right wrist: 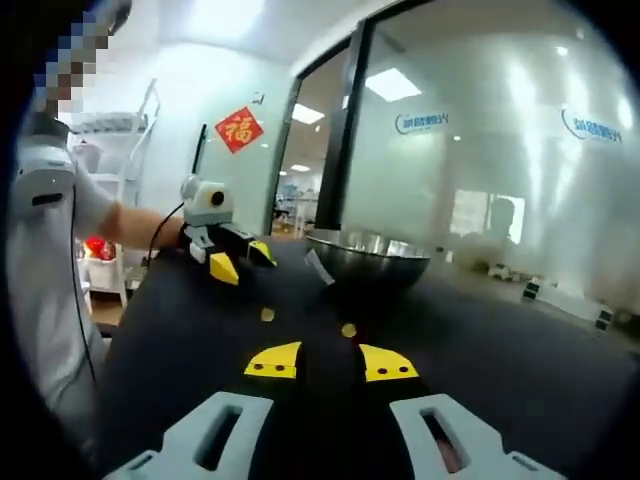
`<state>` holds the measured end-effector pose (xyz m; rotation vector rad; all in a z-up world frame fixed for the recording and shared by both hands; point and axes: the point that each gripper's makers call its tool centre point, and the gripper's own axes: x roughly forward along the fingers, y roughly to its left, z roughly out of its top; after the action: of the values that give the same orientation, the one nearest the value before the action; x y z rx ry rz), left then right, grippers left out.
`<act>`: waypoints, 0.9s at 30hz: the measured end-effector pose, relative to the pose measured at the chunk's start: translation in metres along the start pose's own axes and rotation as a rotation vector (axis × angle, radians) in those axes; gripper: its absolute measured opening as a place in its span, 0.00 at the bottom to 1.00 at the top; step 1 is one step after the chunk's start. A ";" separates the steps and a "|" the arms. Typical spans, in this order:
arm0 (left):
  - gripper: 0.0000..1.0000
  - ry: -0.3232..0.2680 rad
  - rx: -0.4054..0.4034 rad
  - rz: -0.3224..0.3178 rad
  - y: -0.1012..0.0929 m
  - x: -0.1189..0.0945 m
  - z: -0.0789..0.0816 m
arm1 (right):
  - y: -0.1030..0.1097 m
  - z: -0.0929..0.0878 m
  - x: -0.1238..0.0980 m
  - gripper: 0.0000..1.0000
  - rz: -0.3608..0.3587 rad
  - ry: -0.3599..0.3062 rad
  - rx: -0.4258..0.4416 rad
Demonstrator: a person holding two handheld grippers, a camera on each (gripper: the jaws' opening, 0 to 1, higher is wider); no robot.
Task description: Pick candy and put bowl
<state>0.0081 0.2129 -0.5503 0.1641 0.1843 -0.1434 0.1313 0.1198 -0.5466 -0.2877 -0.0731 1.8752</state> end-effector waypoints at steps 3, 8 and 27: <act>0.22 0.031 -0.013 -0.036 -0.009 0.023 -0.011 | -0.002 -0.003 0.003 0.16 -0.022 0.012 -0.020; 0.21 0.052 0.007 -0.105 -0.026 0.047 -0.009 | -0.005 0.001 0.000 0.16 -0.019 -0.021 0.009; 0.01 0.027 0.154 -0.098 -0.028 0.056 -0.006 | -0.013 -0.026 0.029 0.17 -0.015 0.168 0.035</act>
<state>0.0569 0.1796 -0.5706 0.3107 0.2079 -0.2528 0.1407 0.1488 -0.5741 -0.4182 0.0715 1.8289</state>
